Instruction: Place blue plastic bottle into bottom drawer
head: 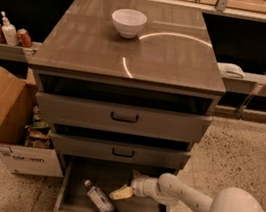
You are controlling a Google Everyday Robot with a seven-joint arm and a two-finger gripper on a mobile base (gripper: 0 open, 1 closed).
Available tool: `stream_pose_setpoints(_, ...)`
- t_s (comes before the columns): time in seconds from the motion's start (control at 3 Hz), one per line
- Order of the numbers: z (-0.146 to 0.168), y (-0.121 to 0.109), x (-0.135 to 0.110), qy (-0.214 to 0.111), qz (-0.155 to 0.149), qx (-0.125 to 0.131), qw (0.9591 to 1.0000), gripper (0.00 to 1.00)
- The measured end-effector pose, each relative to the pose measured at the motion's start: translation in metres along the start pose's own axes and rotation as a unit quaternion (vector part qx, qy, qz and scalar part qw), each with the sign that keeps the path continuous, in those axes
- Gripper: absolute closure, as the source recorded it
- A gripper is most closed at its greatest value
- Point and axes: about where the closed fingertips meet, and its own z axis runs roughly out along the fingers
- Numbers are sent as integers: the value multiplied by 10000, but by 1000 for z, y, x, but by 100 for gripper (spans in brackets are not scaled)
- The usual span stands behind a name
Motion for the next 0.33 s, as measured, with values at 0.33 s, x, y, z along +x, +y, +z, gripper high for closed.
stream_pose_setpoints(0.33,-27,9,7,-92,76,164,9998,0)
